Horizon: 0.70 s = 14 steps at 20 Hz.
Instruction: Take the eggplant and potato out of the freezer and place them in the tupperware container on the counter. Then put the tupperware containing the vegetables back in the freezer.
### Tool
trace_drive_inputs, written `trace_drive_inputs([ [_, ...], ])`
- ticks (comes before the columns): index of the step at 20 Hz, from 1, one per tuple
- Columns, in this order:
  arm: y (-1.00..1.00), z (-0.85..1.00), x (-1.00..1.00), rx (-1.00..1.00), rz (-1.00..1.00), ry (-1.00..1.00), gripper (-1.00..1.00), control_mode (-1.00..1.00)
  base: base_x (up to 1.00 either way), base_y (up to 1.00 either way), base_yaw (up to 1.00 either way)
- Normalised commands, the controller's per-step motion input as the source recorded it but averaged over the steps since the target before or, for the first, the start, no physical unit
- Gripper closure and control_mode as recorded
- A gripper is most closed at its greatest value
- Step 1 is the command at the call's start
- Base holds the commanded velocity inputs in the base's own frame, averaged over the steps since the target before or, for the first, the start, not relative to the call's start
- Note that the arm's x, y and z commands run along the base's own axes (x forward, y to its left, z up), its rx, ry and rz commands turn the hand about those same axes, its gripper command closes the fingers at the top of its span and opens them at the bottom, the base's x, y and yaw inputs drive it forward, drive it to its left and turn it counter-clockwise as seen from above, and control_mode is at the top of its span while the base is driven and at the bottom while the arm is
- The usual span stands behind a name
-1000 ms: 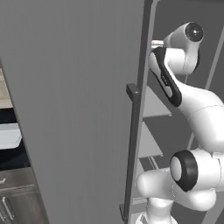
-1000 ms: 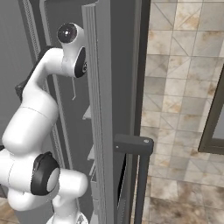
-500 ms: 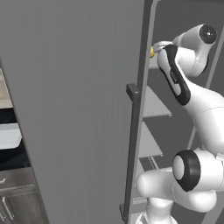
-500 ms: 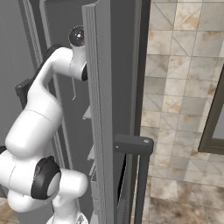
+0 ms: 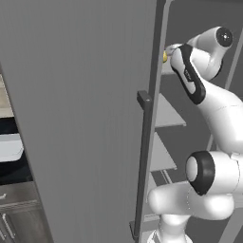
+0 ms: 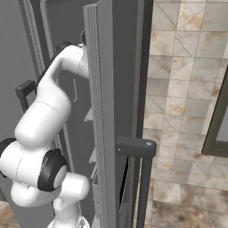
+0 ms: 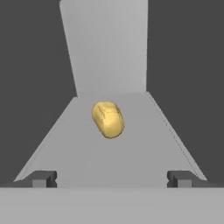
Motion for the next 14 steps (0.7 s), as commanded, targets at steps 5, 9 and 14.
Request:
trace_drive_inputs([
  [5, -0.01, 0.00, 0.35, 0.00, 0.05, 0.00, -1.00, -1.00, 0.00, 0.00, 0.00],
  [9, 0.00, -0.01, 0.37, 0.00, 0.04, 0.02, -1.00, -1.00, 0.00, 0.00, 0.00],
  [14, 0.00, -0.06, 0.30, 0.00, 0.04, 0.04, -1.00, -1.00, 0.00, 0.00, 0.00],
])
